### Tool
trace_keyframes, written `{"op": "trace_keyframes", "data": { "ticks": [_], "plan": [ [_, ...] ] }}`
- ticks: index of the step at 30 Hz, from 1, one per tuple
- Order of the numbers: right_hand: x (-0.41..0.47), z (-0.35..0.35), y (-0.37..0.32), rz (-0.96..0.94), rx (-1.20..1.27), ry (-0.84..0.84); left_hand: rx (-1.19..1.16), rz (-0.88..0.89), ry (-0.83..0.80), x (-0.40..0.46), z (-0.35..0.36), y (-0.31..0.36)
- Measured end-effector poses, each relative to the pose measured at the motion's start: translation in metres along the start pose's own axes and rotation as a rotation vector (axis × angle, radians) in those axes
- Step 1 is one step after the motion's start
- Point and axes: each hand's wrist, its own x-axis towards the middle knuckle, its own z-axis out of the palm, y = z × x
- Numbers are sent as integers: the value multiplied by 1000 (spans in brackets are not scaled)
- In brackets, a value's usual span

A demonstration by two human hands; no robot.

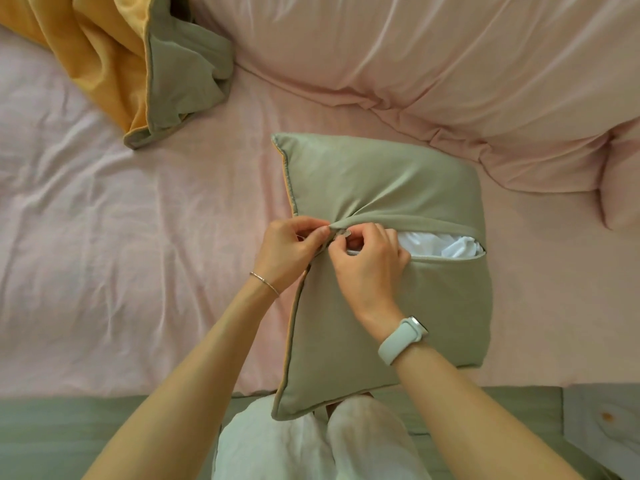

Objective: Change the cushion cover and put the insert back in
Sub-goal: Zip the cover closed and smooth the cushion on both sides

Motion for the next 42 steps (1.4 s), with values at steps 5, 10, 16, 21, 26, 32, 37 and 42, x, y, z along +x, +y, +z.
{"op": "trace_keyframes", "data": {
  "ticks": [5, 10, 16, 21, 26, 32, 37, 42],
  "plan": [
    [-11, -4, 11, -255, -35, 35, 130, 119, 110, -12, 10, 1],
    [-11, -16, 11, -297, -9, 38, -74, -241, 201, -29, 12, 0],
    [-10, -35, 14, -278, 25, 151, -142, -299, 235, -29, 22, 12],
    [6, -58, 23, -5, 174, 325, -171, -216, 277, -25, 29, 27],
    [23, -72, 63, 178, 172, 290, -126, -277, 316, -13, 13, 9],
    [28, -64, 88, 298, 81, 251, -34, -415, 418, 3, 1, -20],
    [39, -78, 133, 480, 105, 225, 149, -516, 481, 13, -1, -27],
    [39, -70, 143, 239, 73, 83, 575, -120, 507, 8, 28, -6]
  ]
}}
